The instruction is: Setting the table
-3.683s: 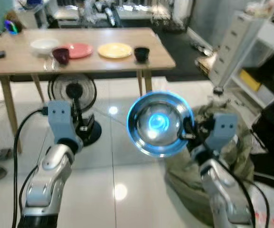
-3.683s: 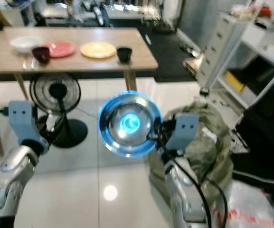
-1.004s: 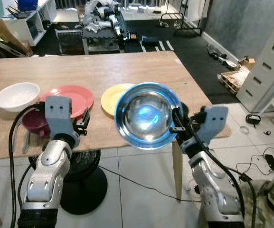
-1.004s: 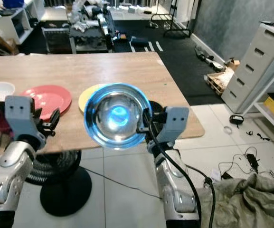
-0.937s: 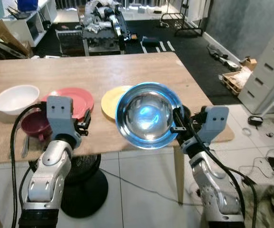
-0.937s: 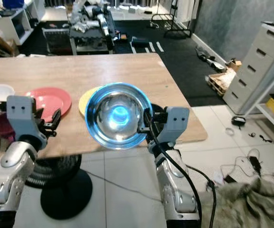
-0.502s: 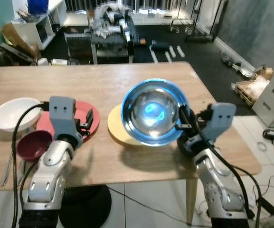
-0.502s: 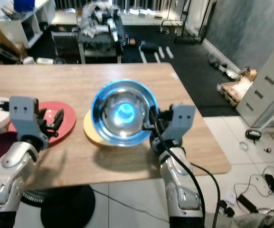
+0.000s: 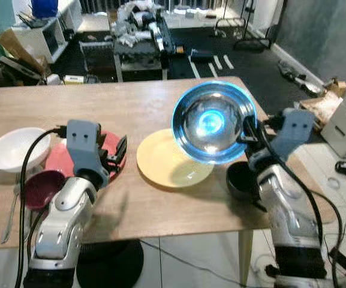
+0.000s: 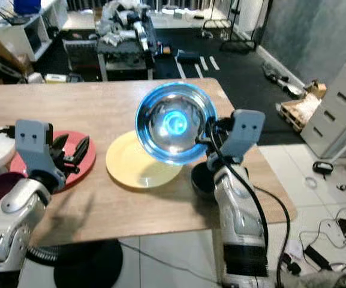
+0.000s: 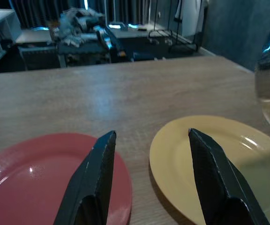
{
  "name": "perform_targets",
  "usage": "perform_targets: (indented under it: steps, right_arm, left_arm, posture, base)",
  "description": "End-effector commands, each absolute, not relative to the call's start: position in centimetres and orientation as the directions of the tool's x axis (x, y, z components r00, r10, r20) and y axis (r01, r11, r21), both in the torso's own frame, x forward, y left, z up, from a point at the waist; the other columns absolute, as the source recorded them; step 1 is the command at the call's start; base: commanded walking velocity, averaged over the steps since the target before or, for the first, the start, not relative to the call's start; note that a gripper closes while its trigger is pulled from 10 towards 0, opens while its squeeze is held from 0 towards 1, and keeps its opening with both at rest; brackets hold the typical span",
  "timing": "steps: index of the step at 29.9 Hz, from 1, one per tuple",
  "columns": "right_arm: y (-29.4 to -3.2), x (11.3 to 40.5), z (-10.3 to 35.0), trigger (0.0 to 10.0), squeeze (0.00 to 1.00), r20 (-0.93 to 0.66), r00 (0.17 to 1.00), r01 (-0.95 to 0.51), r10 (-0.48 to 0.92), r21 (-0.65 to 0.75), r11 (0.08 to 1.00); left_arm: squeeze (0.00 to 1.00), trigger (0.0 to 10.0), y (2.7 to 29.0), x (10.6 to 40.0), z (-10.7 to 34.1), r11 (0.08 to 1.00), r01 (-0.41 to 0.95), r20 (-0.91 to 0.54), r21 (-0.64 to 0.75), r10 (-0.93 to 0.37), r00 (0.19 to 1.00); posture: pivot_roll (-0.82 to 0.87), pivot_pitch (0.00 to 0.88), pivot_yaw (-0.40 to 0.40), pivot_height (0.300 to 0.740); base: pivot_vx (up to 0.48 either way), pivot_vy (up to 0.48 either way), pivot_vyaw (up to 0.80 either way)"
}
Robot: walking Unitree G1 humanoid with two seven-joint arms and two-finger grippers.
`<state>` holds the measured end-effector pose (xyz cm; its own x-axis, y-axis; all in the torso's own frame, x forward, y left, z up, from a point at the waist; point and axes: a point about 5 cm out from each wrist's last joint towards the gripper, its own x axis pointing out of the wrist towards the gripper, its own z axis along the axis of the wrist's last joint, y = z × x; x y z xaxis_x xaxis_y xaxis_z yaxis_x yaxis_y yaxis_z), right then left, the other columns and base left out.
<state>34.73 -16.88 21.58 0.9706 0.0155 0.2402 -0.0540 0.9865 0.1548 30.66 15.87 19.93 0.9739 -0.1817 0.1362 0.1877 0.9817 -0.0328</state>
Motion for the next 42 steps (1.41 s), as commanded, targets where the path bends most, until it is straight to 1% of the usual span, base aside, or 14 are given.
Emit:
perform_targets:
  steps: [1,3,4,5,9,10,13,21,22,23,27,28,36,42]
  right_arm:
    - [-17.2,35.7,21.1,10.0,0.00,0.185,0.983,-0.007,-0.023,0.160,0.987]
    - [-17.3,37.0,21.1,10.0,0.00,0.134,0.990,0.009,-0.034,0.183,0.983]
    - [-17.3,37.0,21.1,10.0,0.00,0.134,0.990,0.009,-0.034,0.183,0.983]
    - [-17.1,37.8,21.2,10.0,0.00,0.116,0.993,0.002,-0.025,0.193,0.981]
    - [-16.7,39.1,21.4,10.0,0.00,0.084,0.996,0.007,-0.024,0.197,0.980]
    - [-17.0,39.7,21.5,10.0,0.00,0.070,0.996,0.043,-0.057,0.191,0.981]
    - [-17.5,40.2,21.6,10.0,0.00,0.057,0.994,0.078,-0.092,0.213,0.974]
    - [-19.4,40.7,21.9,10.0,0.00,0.046,0.985,0.152,-0.165,0.209,0.966]
    - [-20.5,40.7,21.9,10.0,0.00,0.042,0.979,0.184,-0.198,0.219,0.958]
    - [-21.0,40.7,22.0,10.0,0.00,0.041,0.976,0.198,-0.213,0.226,0.954]
    - [-22.2,40.7,22.3,10.0,0.00,0.049,0.968,0.225,-0.245,0.261,0.939]
    - [-23.2,40.6,22.5,10.0,0.00,0.049,0.961,0.250,-0.273,0.270,0.930]
    - [-25.4,40.2,22.0,10.0,0.00,0.019,0.949,0.303,-0.315,0.217,0.928]
    - [-25.4,40.2,21.6,10.0,0.00,-0.002,0.959,0.278,-0.282,0.185,0.943]
  left_arm:
    - [0.00,10.0,15.8,30.5,20.1,0.977,0.212,0.127,-0.030,-0.206,0.970]
    - [0.00,10.0,15.3,30.2,20.7,0.963,0.271,0.132,-0.003,-0.268,0.954]
    - [0.00,10.0,15.3,30.2,20.7,0.963,0.271,0.132,-0.003,-0.268,0.954]
    - [0.00,10.0,15.1,30.0,21.2,0.948,0.316,0.137,0.030,-0.317,0.939]
    - [0.00,10.0,15.3,29.5,22.5,0.917,0.386,0.154,0.100,-0.397,0.905]
    - [0.00,10.0,15.5,29.1,23.3,0.897,0.422,0.162,0.130,-0.439,0.884]
    - [0.00,10.0,15.8,28.6,24.1,0.883,0.444,0.167,0.153,-0.466,0.869]
    - [0.00,10.0,15.5,26.8,25.0,0.846,0.509,0.161,0.158,-0.531,0.832]
    - [0.00,10.0,15.4,26.0,25.3,0.810,0.562,0.146,0.167,-0.584,0.799]
    - [0.00,10.0,15.3,25.6,25.4,0.793,0.584,0.138,0.172,-0.607,0.783]
    - [0.00,10.0,15.7,24.9,26.0,0.757,0.627,0.120,0.184,-0.650,0.750]
    - [0.00,10.0,16.1,24.4,26.6,0.730,0.655,0.099,0.194,-0.679,0.727]
    - [0.00,10.0,16.8,23.7,27.2,0.711,0.678,0.074,0.187,-0.699,0.712]
    - [0.00,10.0,16.6,23.5,27.1,0.709,0.684,0.066,0.170,-0.701,0.710]
  posture:
    - [-0.01,0.000,0.077,0.740]
    - [0.00,0.000,0.069,0.740]
    - [0.00,0.000,0.069,0.740]
    - [0.01,0.004,0.063,0.740]
    - [0.03,0.015,0.050,0.740]
    - [0.05,0.027,0.039,0.740]
    - [0.06,0.037,0.033,0.740]
    - [0.09,0.076,0.028,0.740]
    - [0.09,0.087,0.027,0.740]
    - [0.09,0.090,0.027,0.740]
    - [0.10,0.095,0.032,0.740]
    - [0.10,0.101,0.040,0.740]
    - [0.09,0.118,0.045,0.740]
    - [0.08,0.124,0.046,0.740]
  base:
    - [0.000,0.000,0.00]
    - [0.000,0.000,0.00]
    - [0.000,0.000,0.00]
    - [0.000,0.000,0.00]
    - [0.000,0.000,0.00]
    - [0.000,0.000,0.00]
    - [0.000,0.000,0.00]
    - [0.000,0.000,0.00]
    - [0.000,0.000,0.00]
    - [0.000,0.000,0.00]
    - [0.000,0.000,0.00]
    - [0.000,0.000,0.00]
    - [0.000,0.000,0.00]
    - [0.000,0.000,0.00]
